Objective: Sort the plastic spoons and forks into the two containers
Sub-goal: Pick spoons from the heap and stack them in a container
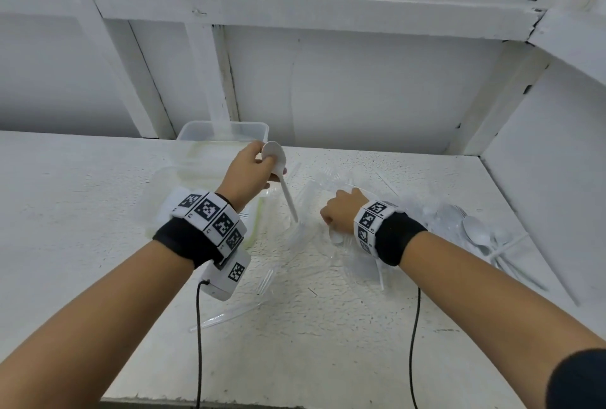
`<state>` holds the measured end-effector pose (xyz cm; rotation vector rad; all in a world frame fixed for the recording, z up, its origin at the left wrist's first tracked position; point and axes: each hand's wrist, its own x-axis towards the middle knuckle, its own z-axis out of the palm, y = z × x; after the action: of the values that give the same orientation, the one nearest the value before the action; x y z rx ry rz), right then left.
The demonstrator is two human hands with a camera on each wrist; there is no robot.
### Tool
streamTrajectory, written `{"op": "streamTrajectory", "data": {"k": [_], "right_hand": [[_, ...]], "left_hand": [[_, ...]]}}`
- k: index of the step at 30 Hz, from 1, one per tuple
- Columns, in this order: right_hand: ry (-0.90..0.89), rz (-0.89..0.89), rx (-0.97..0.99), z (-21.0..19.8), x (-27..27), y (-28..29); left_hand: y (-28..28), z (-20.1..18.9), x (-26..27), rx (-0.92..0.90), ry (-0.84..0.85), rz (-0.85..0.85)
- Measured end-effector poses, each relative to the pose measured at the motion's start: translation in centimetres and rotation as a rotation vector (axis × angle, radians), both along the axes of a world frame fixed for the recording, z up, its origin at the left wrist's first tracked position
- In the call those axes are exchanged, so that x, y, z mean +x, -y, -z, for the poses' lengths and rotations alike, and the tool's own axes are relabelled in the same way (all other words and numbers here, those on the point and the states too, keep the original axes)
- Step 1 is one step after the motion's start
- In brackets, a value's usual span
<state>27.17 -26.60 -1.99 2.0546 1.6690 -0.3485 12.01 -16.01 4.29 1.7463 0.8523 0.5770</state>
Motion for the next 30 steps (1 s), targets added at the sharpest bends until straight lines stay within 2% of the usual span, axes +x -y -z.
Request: {"op": "streamTrajectory", "data": {"k": [3,6,11,15,17,19,23,27,30], "right_hand": [[-0.113,-0.045,0.137,-0.4,0.1,0.7],[-0.365,0.017,0.396,-1.2,0.3,2.2],[-0.804,0.350,1.079,-3.2,0.1,5.5],[-1.164,0.608,1.376,-5.3,0.4,8.5],[-1.192,0.723,1.396,-5.6,0.5,10.0],[-1.137,0.788,1.354,-5.3,0.3,11.3],[-1.026,0.870,1.285,-3.6,-0.6,12.6],[-1.162,0.921,1.189,-2.4,-2.4,12.5],[-1.118,0.951,1.212,-2.0,-3.6,11.4]], "left_hand": [[0.7,0.2,0.3,-0.056,0.046,0.002],[1.0,0.2,0.4,-0.094,0.069,-0.023],[1.8,0.3,0.6,-0.172,0.095,-0.023],[3.5,1.1,1.3,-0.151,0.090,0.080],[4.6,1.7,1.9,-0.132,0.055,0.127],[5.5,2.0,2.5,-0.136,0.012,0.159],[7.1,2.3,3.5,-0.288,-0.009,0.202],[8.3,2.8,3.3,-0.317,-0.056,0.281],[9.0,3.4,2.7,-0.295,-0.063,0.327]]}}
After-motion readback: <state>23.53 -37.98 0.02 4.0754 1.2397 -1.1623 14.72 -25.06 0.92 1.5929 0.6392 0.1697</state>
